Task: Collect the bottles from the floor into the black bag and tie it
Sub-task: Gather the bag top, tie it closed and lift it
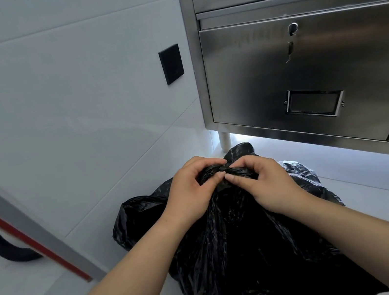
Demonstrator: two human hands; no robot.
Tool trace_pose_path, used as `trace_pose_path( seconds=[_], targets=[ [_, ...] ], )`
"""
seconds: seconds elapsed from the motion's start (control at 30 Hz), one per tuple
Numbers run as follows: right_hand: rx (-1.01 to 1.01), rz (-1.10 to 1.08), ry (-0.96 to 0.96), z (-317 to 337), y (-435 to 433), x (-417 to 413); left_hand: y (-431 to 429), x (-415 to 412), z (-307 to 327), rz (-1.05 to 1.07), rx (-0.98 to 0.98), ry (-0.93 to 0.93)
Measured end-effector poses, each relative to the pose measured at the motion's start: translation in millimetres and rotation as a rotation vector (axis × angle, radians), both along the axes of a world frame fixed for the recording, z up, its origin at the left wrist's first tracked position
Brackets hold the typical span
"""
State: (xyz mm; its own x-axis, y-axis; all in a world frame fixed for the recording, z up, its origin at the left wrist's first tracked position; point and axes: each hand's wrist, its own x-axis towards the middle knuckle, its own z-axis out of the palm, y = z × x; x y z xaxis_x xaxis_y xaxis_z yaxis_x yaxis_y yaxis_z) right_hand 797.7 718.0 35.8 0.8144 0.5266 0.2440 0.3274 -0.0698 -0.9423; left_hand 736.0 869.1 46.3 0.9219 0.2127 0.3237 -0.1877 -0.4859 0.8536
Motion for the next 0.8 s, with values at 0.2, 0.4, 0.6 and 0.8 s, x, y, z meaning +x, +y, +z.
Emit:
trace_pose_path(
  seconds=[0.2, 0.4, 0.6, 0.8],
  targets=[
    [0.212, 0.097, 0.221, 7, -4, 3, -1, 2, 2, -0.005, 0.014, 0.0],
    [0.097, 0.155, 0.08, 14, -10, 3, -2, 3, -1, 0.023, -0.017, 0.032],
    [0.172, 0.021, -0.023, 13, -8, 2, -8, 7, 0, -0.017, -0.055, 0.108],
    [0.134, -0.041, -0.12, 11, -6, 4, -9, 6, 1, 0.014, -0.012, 0.091]
  ],
)
